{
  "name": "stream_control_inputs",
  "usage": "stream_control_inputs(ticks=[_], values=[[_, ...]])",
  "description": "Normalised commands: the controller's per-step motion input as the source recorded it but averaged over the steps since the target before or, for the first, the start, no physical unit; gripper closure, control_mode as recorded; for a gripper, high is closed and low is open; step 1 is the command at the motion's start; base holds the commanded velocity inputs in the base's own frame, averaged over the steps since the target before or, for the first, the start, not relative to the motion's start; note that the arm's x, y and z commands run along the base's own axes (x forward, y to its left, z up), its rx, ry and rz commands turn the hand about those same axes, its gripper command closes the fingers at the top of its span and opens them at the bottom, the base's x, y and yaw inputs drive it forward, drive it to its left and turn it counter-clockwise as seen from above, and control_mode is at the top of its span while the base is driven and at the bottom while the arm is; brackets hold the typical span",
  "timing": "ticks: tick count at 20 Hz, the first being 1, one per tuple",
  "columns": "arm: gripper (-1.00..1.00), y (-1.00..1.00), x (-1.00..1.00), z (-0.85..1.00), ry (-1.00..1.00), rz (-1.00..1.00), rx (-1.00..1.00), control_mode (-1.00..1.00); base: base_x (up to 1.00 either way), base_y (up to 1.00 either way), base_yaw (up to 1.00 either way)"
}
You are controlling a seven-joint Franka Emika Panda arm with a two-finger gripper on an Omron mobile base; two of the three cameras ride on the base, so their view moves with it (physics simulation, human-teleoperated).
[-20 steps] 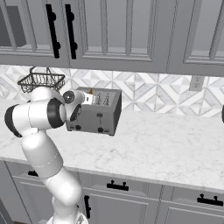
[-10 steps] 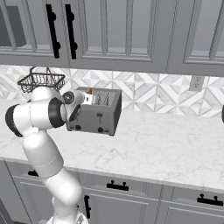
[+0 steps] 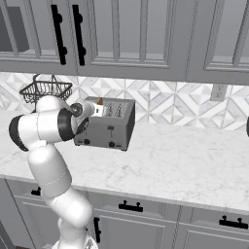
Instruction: Start the toaster. Once the lever pops up, take the bread to the plate on the dining counter.
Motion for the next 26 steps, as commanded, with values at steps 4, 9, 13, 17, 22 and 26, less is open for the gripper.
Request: stream_control_inputs(ticks=[4,9,13,17,22,26], values=[[1.0,-0.01,-0.06,0.11,-0.11,0.0,0.0,-1.0,0.0,0.0,0.0],[1.0,0.0,-0.17,0.02,-0.1,0.0,0.0,-1.0,0.0,0.0,0.0],[1.0,0.0,-0.11,0.19,-0.05,0.0,0.0,-1.0,0.0,0.0,0.0],[1.0,0.0,0.0,0.28,-0.05,0.0,0.0,-1.0,0.0,0.0,0.0],[1.0,0.0,0.0,0.29,-0.02,0.0,0.0,-1.0,0.0,0.0,0.0],[1.0,0.0,0.0,0.36,0.0,0.0,0.0,-1.0,0.0,0.0,0.0]])
